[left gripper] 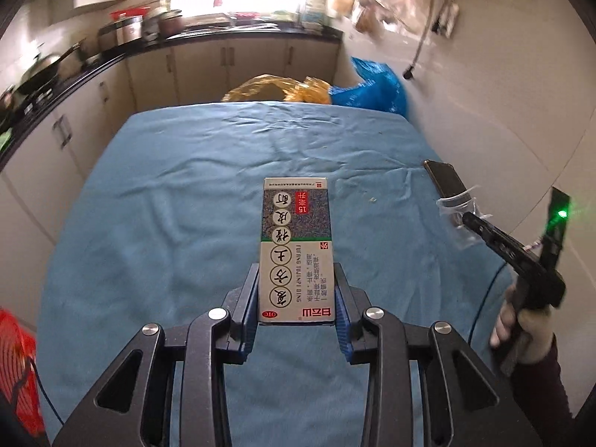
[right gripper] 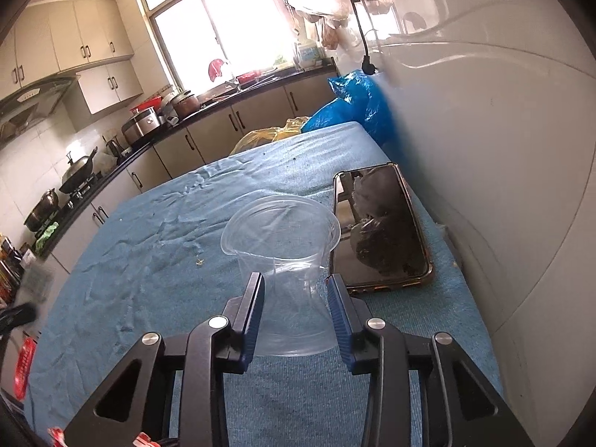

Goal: Collect trash
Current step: 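Lift the medicine box and clear cup and hold them above the table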

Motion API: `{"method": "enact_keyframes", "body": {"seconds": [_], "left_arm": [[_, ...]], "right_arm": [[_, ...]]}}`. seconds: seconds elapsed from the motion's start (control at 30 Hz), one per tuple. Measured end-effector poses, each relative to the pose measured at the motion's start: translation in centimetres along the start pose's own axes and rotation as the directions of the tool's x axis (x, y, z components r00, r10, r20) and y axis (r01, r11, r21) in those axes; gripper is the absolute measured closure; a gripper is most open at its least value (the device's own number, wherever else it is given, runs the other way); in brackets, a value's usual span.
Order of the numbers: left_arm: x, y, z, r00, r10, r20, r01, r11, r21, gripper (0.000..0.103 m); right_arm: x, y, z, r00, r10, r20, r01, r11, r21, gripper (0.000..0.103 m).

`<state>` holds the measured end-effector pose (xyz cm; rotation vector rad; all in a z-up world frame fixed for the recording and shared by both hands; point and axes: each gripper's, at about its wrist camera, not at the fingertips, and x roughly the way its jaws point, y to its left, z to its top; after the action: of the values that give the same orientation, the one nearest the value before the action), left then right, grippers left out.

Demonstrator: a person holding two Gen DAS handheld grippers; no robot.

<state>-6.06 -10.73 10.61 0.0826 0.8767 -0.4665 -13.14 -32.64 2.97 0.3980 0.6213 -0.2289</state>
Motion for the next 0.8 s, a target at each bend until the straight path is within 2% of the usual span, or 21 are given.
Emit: {"method": "enact_keyframes", "body": {"seconds": [0.13, 0.23, 0.43, 0.8], "left_arm": [[-2.9, 2.3, -3.0, 1.000, 0.018, 0.023, -0.017, 0.998, -0.059, 0.070], [-4.4, 4.1, -4.8, 1.000, 0.013, 0.026, -0.009, 0.993, -0.120, 0.070], [-6.1, 7.1, -7.6, 0.994, 0.091, 0.069, -0.075, 0.977, -0.202, 0.070], [-8.6, 10.2, -11.1, 0.966, 0.240, 0.099, -0.215, 0.954, -0.208, 0.070]], "right_arm": [[0.1, 1.2, -0.2, 0.999, -0.026, -0.032, 0.025, 0.999, -0.034, 0.065], [-0.5, 2.6, -0.9, 0.997, 0.013, -0.070, -0.015, 0.999, -0.035, 0.065], [-2.7, 6.4, -2.9, 0.991, 0.079, -0.112, -0.086, 0.995, -0.057, 0.065], [-6.0, 15.3, -8.4, 0.955, 0.243, -0.169, -0.262, 0.959, -0.104, 0.065]]}}
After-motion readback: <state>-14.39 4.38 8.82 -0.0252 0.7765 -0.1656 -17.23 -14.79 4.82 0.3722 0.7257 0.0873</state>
